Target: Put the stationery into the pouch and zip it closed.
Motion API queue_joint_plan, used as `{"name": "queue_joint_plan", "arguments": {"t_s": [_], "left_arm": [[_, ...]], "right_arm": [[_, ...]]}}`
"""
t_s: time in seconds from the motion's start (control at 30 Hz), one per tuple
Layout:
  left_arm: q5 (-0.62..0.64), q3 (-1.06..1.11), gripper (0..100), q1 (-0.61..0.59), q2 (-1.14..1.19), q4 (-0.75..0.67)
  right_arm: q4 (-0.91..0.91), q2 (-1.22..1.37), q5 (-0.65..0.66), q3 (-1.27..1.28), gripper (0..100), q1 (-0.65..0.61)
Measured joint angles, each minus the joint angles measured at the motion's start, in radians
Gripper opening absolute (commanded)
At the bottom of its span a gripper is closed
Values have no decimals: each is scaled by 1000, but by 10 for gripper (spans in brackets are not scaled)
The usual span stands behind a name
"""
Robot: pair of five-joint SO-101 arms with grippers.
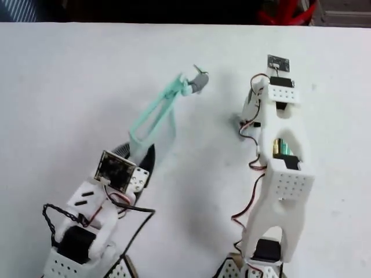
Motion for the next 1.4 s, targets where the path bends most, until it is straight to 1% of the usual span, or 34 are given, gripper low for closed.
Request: {"name": "queue_joint_plan", "arguments": {"t_s": [0.2,0.27,0.37,0.43,0.63,0.73,0.83,0.97,1.1,1.3,1.4], "left_arm": [[0,0,83,0,0,0],[0,0,83,0,0,0],[0,0,83,0,0,0],[0,0,83,0,0,0],[0,0,83,0,0,0],[0,0,83,0,0,0],[0,0,83,0,0,0],[0,0,83,0,0,0],[0,0,83,0,0,-11],[0,0,83,0,0,-11],[0,0,83,0,0,-11]], "right_arm": [[14,-18,0,0,29,0],[32,-23,12,0,92,2],[63,-68,71,0,200,-11],[78,-118,86,0,224,-40],[11,-138,181,17,182,-104],[-3,-74,229,-9,176,-133],[0,6,261,-78,176,-129],[57,101,313,-189,159,-135],[127,166,324,-273,82,-129],[152,203,331,-318,79,-112],[157,203,334,-319,36,-110]]}}
